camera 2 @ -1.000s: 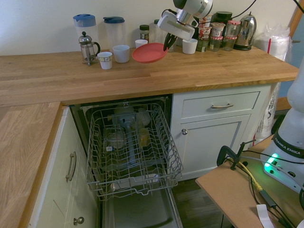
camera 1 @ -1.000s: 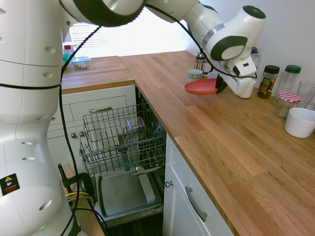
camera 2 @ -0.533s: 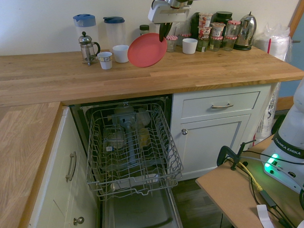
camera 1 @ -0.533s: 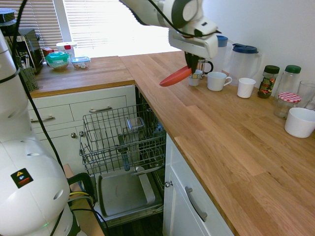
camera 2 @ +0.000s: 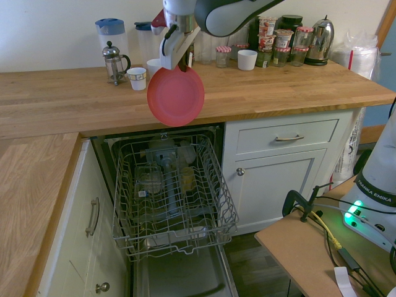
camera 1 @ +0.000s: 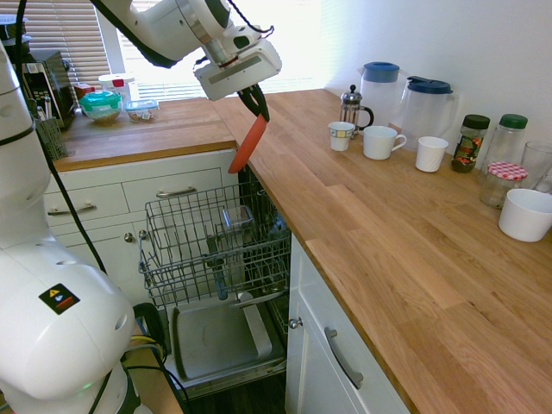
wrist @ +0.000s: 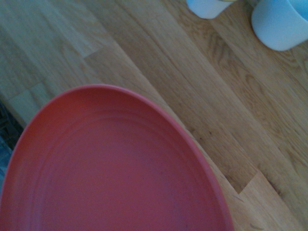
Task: Put the plate in the dishwasher
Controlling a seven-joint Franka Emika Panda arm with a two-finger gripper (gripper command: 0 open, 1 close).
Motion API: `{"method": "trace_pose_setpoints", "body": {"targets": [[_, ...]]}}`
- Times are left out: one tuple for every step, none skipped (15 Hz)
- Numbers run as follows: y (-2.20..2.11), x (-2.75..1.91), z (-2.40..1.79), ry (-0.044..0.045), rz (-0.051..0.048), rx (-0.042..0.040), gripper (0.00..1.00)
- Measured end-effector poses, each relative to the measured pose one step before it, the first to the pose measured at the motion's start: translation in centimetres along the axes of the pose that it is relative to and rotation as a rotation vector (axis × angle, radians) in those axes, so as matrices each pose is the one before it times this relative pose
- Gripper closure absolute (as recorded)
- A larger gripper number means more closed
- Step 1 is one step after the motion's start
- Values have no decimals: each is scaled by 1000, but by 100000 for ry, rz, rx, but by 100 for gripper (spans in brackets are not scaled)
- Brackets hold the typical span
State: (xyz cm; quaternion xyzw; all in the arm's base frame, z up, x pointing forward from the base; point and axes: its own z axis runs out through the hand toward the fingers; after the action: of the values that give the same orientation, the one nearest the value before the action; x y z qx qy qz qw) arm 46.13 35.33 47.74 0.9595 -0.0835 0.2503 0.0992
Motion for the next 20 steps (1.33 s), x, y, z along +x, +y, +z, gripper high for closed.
{"method": "trace_pose_setpoints", "body": {"targets": [[-116,-172,1440,-2134,-491,-2041,100],[-17,69,-54,810,-606,-636,100],[-204,167,-233,2046,-1658,-1587,100],[-617,111,-379,2489,-2396,-1631,100],[-1091,-221,-387,1783,-2933,-1540,100],[-1371,-599,-248,1198,-3472,-1703,100],[-1393,-781,-141,1101,-3515,-1724,100],[-1329,-791,-204,1970,-4082,-2019,100],[-1385,-946,-329,2656,-4629,-2223,100],[-1412,-914,-558,2287,-4309,-2030,100],[-1771,-888,-849,2728,-5217,-1321,100],[-2193,-887,-812,2708,-5459,-690,100],[-2168,-688,-671,1730,-4692,-661,100],[-2054,-378,-533,1195,-4356,-485,100],[-1861,-214,-170,635,-3930,-25,100],[-1544,-134,116,297,-3464,-45,100],[-1286,-67,257,-107,-3037,183,100],[-1273,-119,323,-303,-3329,292,100],[-1291,-216,331,-329,-3174,220,100],[-1378,-370,416,-505,-3229,-153,100]]}}
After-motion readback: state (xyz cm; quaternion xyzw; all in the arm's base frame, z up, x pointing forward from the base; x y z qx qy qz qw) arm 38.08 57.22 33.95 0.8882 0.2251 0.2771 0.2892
